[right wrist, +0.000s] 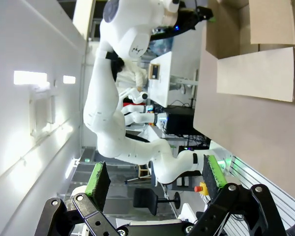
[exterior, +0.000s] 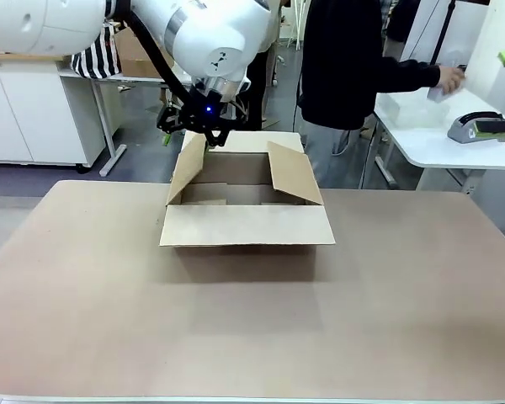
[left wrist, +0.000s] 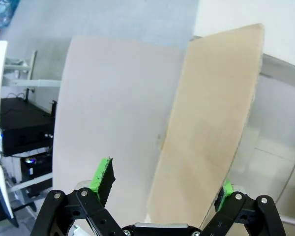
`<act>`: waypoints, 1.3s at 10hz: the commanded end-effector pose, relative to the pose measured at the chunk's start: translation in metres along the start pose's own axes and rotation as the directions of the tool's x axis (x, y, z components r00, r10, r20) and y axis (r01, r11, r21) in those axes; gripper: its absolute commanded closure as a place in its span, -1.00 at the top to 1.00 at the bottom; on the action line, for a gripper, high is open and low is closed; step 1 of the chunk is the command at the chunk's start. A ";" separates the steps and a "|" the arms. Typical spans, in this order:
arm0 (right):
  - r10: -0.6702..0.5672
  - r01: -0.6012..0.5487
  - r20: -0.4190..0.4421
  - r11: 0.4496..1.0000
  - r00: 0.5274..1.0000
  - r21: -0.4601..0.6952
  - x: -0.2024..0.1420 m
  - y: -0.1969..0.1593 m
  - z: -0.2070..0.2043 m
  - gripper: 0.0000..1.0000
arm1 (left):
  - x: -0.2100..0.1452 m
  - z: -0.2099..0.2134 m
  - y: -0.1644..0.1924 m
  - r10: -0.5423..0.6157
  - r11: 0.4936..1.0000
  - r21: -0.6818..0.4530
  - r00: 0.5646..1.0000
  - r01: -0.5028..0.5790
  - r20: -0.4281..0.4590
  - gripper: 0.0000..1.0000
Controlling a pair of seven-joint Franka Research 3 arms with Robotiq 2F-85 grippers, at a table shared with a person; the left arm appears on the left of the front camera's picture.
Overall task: Pack the gift set into the box.
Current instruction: Place both hands on the side flaps of the Package Box and spread them outward.
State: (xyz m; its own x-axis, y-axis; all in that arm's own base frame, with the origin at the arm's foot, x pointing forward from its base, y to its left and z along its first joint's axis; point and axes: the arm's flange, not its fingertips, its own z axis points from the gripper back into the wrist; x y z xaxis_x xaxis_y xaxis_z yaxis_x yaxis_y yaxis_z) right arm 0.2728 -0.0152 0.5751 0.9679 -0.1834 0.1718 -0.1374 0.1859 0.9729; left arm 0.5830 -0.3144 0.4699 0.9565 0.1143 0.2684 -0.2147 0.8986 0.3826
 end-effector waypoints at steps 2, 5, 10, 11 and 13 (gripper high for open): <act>0.024 -0.024 0.003 1.000 1.000 0.020 0.003 0.001 -0.002 1.00 | -0.004 -0.008 0.045 0.043 0.997 -0.058 0.999 -0.045 -0.032 1.00; 0.024 -0.024 0.003 1.000 1.000 0.020 0.003 0.001 -0.002 1.00 | 0.000 -0.020 0.092 0.089 0.983 -0.157 0.994 -0.099 -0.067 1.00; 0.024 -0.024 0.003 1.000 1.000 0.020 0.003 0.001 -0.002 1.00 | 0.006 -0.068 0.172 -0.014 0.915 -0.403 0.995 -0.026 -0.095 1.00; 0.024 -0.024 0.003 1.000 1.000 0.020 0.003 0.001 -0.002 1.00 | 0.005 -0.086 0.188 -0.096 0.861 -0.507 0.991 0.032 -0.099 1.00; 0.024 -0.024 0.003 1.000 1.000 0.020 0.003 0.001 -0.002 1.00 | 0.000 -0.118 0.214 -0.126 0.755 -0.655 0.988 0.036 -0.091 1.00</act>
State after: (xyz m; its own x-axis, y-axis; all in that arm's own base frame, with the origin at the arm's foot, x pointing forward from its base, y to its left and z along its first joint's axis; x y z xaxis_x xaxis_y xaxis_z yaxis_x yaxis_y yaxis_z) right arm 0.2729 -0.0155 0.5752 0.9679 -0.1839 0.1715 -0.1369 0.1866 0.9729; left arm 0.5738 -0.0908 0.4565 0.9791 0.0886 0.1828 -0.0541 0.9811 -0.1857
